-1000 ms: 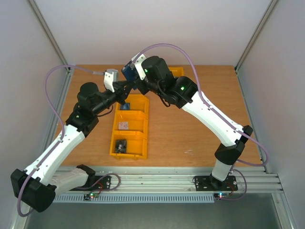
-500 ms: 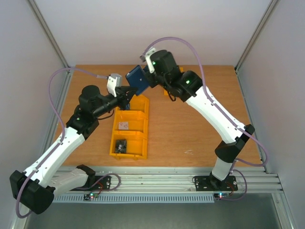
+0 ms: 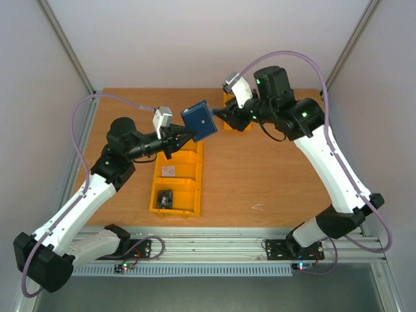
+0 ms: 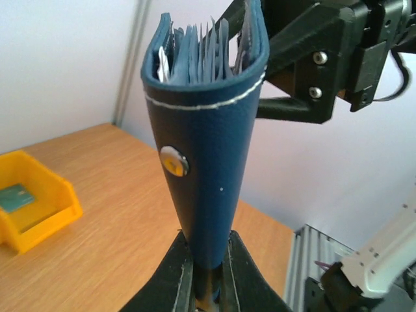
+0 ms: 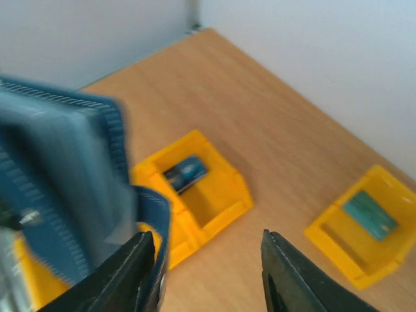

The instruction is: Take the credit cards out of the card holder

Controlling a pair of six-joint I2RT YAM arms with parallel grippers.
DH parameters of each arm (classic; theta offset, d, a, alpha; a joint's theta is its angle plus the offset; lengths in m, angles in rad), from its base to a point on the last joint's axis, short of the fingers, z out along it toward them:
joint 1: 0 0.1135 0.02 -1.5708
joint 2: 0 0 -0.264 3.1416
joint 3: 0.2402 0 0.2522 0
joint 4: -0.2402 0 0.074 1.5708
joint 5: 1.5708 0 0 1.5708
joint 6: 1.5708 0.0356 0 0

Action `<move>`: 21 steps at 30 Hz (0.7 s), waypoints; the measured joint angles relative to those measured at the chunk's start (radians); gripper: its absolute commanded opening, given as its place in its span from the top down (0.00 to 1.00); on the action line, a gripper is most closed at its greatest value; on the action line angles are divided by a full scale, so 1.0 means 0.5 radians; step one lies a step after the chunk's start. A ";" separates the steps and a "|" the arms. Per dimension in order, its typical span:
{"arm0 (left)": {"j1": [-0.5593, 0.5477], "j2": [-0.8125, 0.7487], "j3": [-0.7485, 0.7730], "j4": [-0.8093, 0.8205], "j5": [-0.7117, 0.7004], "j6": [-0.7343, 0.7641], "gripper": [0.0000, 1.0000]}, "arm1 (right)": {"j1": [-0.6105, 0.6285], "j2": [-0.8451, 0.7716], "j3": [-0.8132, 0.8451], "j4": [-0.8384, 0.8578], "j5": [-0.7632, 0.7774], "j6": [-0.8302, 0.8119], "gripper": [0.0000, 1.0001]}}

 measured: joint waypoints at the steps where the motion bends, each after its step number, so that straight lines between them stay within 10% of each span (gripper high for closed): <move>1: 0.000 0.000 0.000 0.025 0.059 0.012 1.00 | -0.002 -0.043 -0.025 -0.023 -0.102 -0.019 0.50; 21: 0.014 0.007 0.001 0.266 0.664 0.219 1.00 | -0.208 -0.334 -0.278 -0.189 -0.927 -0.076 0.47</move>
